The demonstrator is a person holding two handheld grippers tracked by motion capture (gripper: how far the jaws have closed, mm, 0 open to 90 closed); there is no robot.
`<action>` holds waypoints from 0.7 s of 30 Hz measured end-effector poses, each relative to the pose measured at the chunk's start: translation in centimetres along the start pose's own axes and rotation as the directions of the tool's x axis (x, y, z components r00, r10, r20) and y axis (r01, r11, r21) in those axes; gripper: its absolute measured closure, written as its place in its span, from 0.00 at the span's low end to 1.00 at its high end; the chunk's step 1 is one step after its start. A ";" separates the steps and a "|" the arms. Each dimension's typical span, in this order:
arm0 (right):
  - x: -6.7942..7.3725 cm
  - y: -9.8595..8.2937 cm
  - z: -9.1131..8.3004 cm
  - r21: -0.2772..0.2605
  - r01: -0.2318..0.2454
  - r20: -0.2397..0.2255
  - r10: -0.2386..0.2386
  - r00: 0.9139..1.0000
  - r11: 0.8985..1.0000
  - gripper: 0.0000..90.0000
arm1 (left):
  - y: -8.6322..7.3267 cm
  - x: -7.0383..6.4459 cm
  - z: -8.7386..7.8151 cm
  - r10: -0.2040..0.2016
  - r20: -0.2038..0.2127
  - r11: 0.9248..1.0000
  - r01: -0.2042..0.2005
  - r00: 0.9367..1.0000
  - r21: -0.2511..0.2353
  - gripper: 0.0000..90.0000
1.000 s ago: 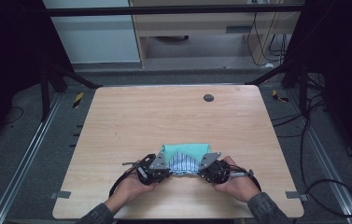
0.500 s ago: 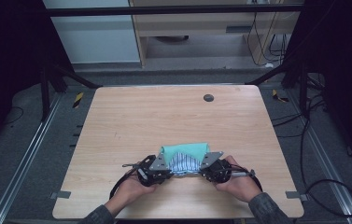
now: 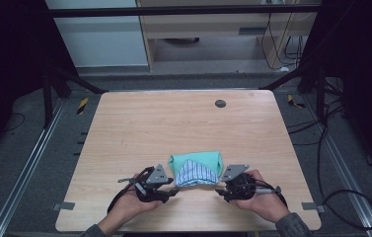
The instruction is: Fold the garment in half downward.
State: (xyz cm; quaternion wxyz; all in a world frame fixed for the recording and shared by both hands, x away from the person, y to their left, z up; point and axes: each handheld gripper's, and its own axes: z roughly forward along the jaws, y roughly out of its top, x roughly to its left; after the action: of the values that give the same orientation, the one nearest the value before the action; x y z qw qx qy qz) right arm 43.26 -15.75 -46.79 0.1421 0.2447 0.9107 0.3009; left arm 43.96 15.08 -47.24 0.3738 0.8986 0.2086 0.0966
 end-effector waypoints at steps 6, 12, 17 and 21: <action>-1.3 -1.1 -0.8 -0.016 -0.066 0.058 0.067 0.996 0.998 0.34 | -0.4 1.2 -0.8 -0.050 -0.032 0.999 0.050 0.998 0.021 0.38; -3.2 -2.0 -0.5 -0.005 -0.179 0.090 0.179 0.980 0.984 0.16 | -1.3 3.3 -1.6 -0.115 -0.085 0.992 0.119 0.990 0.041 0.23; -4.5 -2.2 0.2 -0.020 -0.229 0.106 0.230 0.967 0.973 0.12 | -1.9 5.4 -1.9 -0.164 -0.121 0.984 0.172 0.979 0.052 0.19; -6.0 -2.3 1.0 -0.051 -0.300 0.122 0.304 0.945 0.953 0.09 | -2.6 7.9 -2.3 -0.274 -0.153 0.958 0.283 0.950 0.040 0.17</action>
State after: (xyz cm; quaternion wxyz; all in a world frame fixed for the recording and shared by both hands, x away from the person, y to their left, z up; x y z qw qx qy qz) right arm 47.84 -20.09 -48.32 0.1567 0.3979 0.8466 0.3170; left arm 49.44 21.69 -47.28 0.3396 0.8618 0.3629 0.1016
